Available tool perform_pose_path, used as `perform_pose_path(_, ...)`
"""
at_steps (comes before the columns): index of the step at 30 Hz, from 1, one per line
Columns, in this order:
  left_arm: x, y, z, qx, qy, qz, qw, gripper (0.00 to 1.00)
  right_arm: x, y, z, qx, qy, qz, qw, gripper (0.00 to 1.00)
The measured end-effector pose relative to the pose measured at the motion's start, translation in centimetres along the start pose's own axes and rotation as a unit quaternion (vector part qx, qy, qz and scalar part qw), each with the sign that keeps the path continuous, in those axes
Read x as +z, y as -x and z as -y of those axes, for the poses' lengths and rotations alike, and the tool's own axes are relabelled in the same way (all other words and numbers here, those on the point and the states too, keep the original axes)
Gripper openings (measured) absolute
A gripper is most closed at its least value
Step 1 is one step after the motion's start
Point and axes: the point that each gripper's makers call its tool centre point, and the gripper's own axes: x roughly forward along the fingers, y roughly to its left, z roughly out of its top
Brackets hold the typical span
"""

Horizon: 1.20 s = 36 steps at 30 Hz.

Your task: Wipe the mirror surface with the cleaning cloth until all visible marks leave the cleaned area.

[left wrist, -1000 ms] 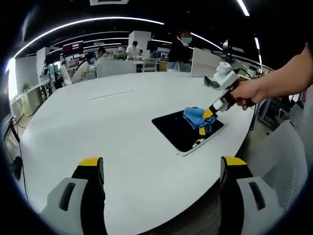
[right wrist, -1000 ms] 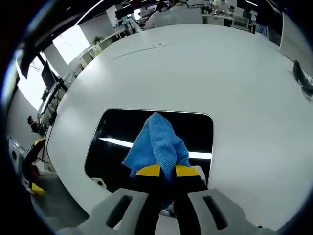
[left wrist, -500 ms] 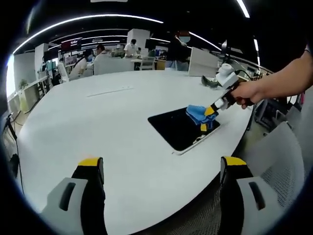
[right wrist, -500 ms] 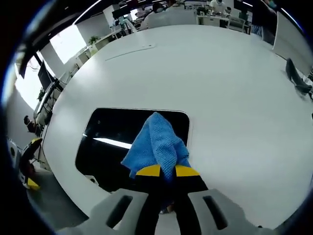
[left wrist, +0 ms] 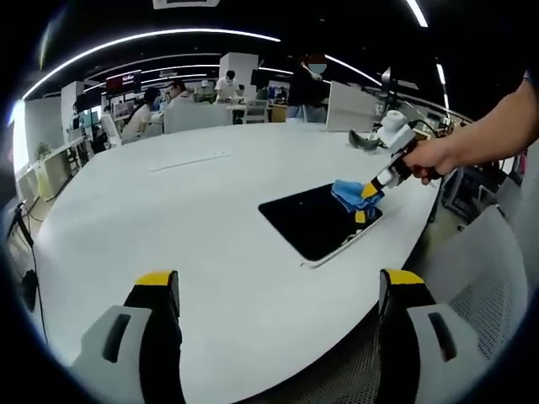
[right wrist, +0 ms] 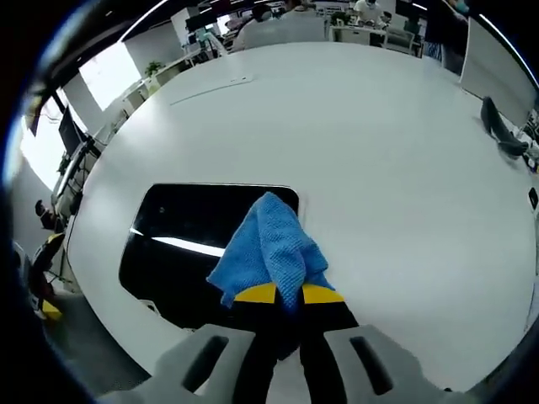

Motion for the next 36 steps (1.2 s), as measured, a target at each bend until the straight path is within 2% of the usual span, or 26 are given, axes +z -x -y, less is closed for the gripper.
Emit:
perform_pose_path(3,0.0,0.0,0.0,0.001,-0.001,-0.002,1.0000,0.98,0.2,-0.1,-0.2,-0.002,0.009,-0.001,1.0000,0.03)
perform_pose_path(6,0.0,-0.1,-0.1,0.002,-0.001,-0.001,1.0000,0.98,-0.5,-0.6,-0.1,-0.005,0.009,-0.015,0.9998,0.03)
perform_pose_path(12,0.0,-0.1,-0.2,0.003,-0.003,-0.002,1.0000,0.97,-0.5,-0.4,-0.1,-0.011,0.014,-0.007,0.9998,0.03)
perform_pose_path(22,-0.1,0.0,-0.1,0.005,-0.006,-0.005,1.0000,0.96,-2.6,0.8,-0.8,-0.020,0.025,0.003,0.9995,0.03)
perform_pose_path(30,-0.3,0.1,-0.2,0.011,-0.008,-0.010,0.9999,0.96,-4.1,1.5,-1.0,-0.018,0.015,0.006,0.9997,0.03)
perform_pose_path(36,-0.1,0.1,-0.3,0.012,-0.010,-0.003,0.9999,0.96,-4.8,2.0,-1.3,-0.016,0.012,0.007,0.9998,0.03)
